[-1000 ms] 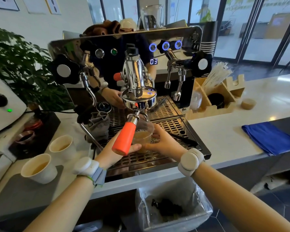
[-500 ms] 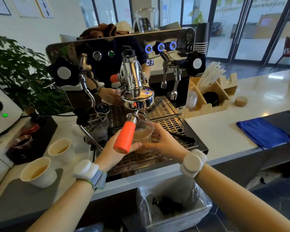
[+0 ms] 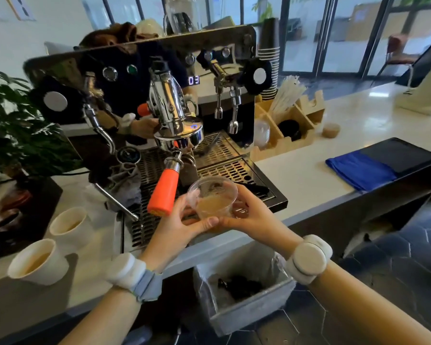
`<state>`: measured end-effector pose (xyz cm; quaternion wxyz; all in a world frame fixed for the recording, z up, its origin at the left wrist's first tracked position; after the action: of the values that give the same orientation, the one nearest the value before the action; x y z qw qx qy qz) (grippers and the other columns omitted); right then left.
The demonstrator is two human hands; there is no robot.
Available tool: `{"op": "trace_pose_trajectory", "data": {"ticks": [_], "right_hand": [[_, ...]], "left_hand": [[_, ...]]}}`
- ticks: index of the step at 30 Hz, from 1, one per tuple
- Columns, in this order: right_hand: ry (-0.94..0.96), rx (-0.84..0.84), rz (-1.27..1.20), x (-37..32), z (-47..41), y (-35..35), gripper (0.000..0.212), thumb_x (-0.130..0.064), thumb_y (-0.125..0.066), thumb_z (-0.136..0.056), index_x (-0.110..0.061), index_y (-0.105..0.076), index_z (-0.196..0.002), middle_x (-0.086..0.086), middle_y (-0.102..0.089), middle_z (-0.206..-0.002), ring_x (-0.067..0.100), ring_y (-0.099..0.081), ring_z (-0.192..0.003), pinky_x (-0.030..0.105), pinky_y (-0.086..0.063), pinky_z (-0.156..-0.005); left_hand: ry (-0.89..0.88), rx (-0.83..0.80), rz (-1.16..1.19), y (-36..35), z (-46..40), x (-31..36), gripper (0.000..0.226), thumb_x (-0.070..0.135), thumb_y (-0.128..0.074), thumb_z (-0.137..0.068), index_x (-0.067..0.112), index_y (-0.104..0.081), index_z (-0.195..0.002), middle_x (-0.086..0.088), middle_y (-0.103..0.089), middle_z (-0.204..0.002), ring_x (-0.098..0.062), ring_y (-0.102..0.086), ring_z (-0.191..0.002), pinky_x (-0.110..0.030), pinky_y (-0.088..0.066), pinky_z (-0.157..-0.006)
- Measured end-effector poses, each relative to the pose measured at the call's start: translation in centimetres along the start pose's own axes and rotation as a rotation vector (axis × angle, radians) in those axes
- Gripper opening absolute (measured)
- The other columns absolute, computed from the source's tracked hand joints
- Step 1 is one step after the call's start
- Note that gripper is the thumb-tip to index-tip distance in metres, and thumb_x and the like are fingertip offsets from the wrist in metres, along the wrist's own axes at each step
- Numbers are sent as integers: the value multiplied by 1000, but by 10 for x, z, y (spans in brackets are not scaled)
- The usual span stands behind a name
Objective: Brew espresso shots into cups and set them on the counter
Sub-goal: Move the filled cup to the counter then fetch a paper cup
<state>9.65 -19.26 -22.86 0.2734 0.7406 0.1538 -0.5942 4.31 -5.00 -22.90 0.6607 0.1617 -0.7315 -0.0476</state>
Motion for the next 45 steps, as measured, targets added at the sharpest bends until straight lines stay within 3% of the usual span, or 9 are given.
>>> {"op": "trace_pose_trajectory", "data": {"ticks": [5, 8, 13, 17, 21, 29, 35, 40, 45], "right_hand": [[-22, 29, -20, 1, 17, 39, 65, -23, -77, -75, -34, -41, -129, -11, -55, -122, 8, -56, -111, 19, -52, -86], [-34, 52, -16, 5, 30, 77, 68, -27, -77, -73, -28, -41, -131, -8, -53, -126, 10, -54, -114, 18, -50, -87], [-56, 75, 19, 11, 42, 140, 75, -24, -77, -74, -24, -36, -137, -4, -46, -133, 12, -48, -119, 25, -47, -96], [-87, 108, 20, 24, 51, 196, 80, -23, -79, -73, -25, -30, -137, -9, -47, -124, 5, -52, -109, 9, -48, -79], [-94, 157, 7, 38, 60, 246, 79, -18, -80, -73, -31, -25, -128, -10, -47, -120, 3, -53, -105, 5, -48, -72], [-127, 248, -39, 70, 64, 341, 78, -24, -83, -68, -38, -30, -123, -7, -51, -124, 13, -58, -110, 16, -54, -80], [-117, 332, -60, 91, 50, 402, 77, -17, -85, -66, -35, -36, -123, -9, -52, -114, 9, -63, -99, 16, -55, -70], [-138, 401, -43, 117, 23, 464, 70, -8, -80, -72, -30, -36, -123, -1, -53, -114, 7, -62, -97, 17, -55, -70], [-145, 432, -44, 143, -12, 520, 73, -10, -82, -68, -34, -36, -120, -4, -55, -110, 9, -63, -96, 18, -55, -75]], "left_hand": [[-20, -48, -13, -41, -10, 18, 58, 36, -82, -62, 42, -54, -113, 29, -66, -107, 8, -60, -104, -7, -46, -79], [-45, -79, -28, -79, -21, 35, 54, 29, -81, -69, 43, -51, -112, 40, -62, -103, 18, -55, -101, 1, -42, -74], [-63, -87, -21, -136, -40, 59, 63, 36, -79, -68, 37, -50, -124, 22, -63, -113, 13, -56, -104, 0, -42, -75], [-96, -100, 14, -188, -59, 73, 75, 38, -77, -66, 27, -46, -133, 16, -59, -122, 3, -55, -111, -6, -45, -81], [-116, -125, 35, -235, -81, 80, 70, 36, -78, -67, 32, -45, -129, 16, -58, -121, -1, -55, -111, -4, -45, -77], [-140, -185, 6, -322, -133, 93, 53, 43, -77, -67, 46, -50, -113, 27, -59, -114, 3, -57, -107, -5, -47, -73], [-139, -251, 11, -371, -183, 94, 51, 42, -77, -69, 49, -49, -111, 48, -57, -101, 18, -54, -102, 0, -44, -69], [-104, -305, 59, -416, -248, 89, 55, 39, -80, -64, 44, -51, -110, 40, -62, -103, 11, -59, -102, -8, -48, -75], [-97, -370, 80, -462, -311, 84, 57, 33, -81, -66, 43, -50, -112, 40, -63, -102, 13, -59, -101, -5, -46, -73]]}}
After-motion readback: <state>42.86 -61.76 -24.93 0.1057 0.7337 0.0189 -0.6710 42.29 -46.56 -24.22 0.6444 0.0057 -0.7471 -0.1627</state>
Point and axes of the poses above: each hand's wrist, its own z-axis away from the middle knuckle, its own y-axis out of the back of the hand, x = y × z, the point moved 9 cm from there along -z, towards the middle knuckle
